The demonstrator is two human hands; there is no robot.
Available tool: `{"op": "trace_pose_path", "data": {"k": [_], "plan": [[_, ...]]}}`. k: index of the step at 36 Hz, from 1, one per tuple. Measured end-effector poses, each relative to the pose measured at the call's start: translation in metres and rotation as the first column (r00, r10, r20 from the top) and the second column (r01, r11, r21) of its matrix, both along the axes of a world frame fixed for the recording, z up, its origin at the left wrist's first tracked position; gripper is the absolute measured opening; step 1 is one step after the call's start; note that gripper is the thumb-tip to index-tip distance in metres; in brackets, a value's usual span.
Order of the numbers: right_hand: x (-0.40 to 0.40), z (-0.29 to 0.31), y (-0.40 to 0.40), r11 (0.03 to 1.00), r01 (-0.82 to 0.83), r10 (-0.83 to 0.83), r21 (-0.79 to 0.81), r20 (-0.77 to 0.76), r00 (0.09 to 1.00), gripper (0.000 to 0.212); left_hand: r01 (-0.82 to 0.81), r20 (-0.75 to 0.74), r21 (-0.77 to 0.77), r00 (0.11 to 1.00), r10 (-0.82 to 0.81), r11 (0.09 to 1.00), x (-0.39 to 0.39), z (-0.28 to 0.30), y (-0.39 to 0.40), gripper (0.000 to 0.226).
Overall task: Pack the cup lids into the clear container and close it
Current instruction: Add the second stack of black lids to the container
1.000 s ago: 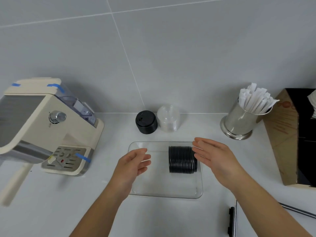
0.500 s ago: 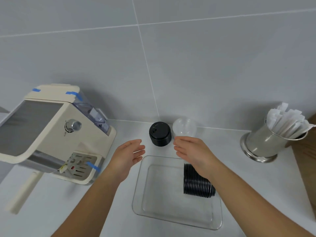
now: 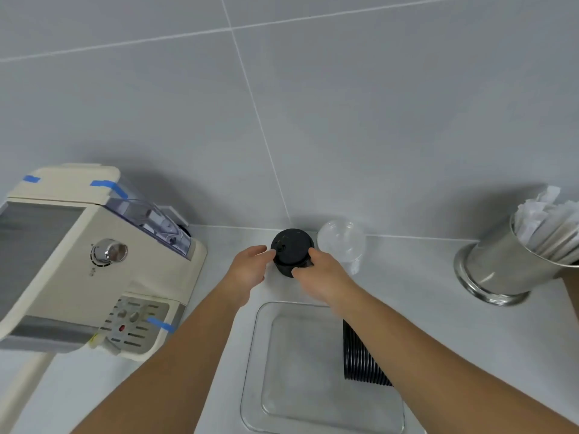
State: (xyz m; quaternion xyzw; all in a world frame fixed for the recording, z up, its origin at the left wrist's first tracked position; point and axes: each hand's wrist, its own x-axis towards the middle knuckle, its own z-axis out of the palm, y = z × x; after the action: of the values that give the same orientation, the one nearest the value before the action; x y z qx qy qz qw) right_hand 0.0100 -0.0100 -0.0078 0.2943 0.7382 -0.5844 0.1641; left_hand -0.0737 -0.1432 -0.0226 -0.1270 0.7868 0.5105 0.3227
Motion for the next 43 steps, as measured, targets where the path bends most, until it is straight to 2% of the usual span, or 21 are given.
{"op": "trace_pose_path", "data": {"k": [1, 3, 5, 9, 12, 16, 18, 20, 22, 26, 32, 43], "plan": [[-0.001, -0.002, 0.000, 1.000, 0.002, -0.002, -0.001, -0.004, 1.000, 0.025, 0.010, 0.001, -0.003, 1.000, -0.010, 1.000, -0.002, -0.001, 0.001, 0.011], [-0.004, -0.008, -0.001, 1.000, 0.013, -0.013, -0.015, -0.006, 1.000, 0.028, 0.027, 0.004, -0.002, 1.000, -0.027, 1.000, -0.007, -0.007, 0.003, 0.049], [-0.006, -0.012, -0.002, 0.999, 0.029, -0.030, -0.035, -0.005, 1.000, 0.032, 0.039, 0.021, -0.008, 0.999, -0.039, 0.999, -0.009, -0.009, 0.006, 0.061], [-0.007, -0.019, -0.001, 0.996, 0.051, -0.050, -0.072, 0.011, 0.999, 0.032, 0.060, 0.079, 0.049, 0.995, -0.063, 0.997, -0.009, -0.011, 0.010, 0.020], [-0.007, -0.024, 0.001, 0.993, 0.046, -0.046, -0.110, 0.008, 0.999, 0.035, 0.049, 0.084, 0.102, 0.995, -0.058, 0.994, -0.008, -0.016, 0.011, 0.029], [-0.005, -0.025, 0.004, 0.990, 0.042, -0.042, -0.138, 0.003, 0.999, 0.040, 0.012, 0.074, 0.115, 0.997, -0.021, 0.993, -0.006, -0.019, 0.011, 0.025], [-0.004, -0.026, 0.006, 0.986, 0.046, -0.047, -0.158, -0.002, 0.999, 0.043, -0.005, 0.060, 0.110, 0.998, -0.002, 0.994, -0.005, -0.019, 0.010, 0.030], [-0.003, -0.026, 0.008, 0.982, 0.055, -0.058, -0.183, -0.013, 0.998, 0.039, -0.039, 0.053, 0.124, 0.998, 0.033, 0.991, -0.005, -0.020, 0.010, 0.033], [-0.001, -0.026, 0.009, 0.976, 0.065, -0.072, -0.208, -0.028, 0.997, 0.032, -0.067, 0.057, 0.150, 0.997, 0.059, 0.986, -0.004, -0.019, 0.009, 0.027], [0.002, -0.026, 0.011, 0.971, 0.074, -0.088, -0.226, -0.055, 0.995, 0.035, -0.111, 0.052, 0.210, 0.993, 0.103, 0.971, 0.003, -0.014, 0.009, 0.012], [0.006, -0.020, 0.010, 0.969, 0.067, -0.094, -0.238, -0.104, 0.990, 0.036, -0.204, 0.038, 0.260, 0.979, 0.201, 0.944, 0.009, -0.008, 0.001, 0.031], [0.016, 0.007, 0.010, 0.926, 0.158, -0.238, -0.344, -0.204, 0.950, 0.026, -0.216, -0.056, 0.307, 0.968, 0.244, 0.927, 0.021, 0.023, -0.011, 0.036]]}}
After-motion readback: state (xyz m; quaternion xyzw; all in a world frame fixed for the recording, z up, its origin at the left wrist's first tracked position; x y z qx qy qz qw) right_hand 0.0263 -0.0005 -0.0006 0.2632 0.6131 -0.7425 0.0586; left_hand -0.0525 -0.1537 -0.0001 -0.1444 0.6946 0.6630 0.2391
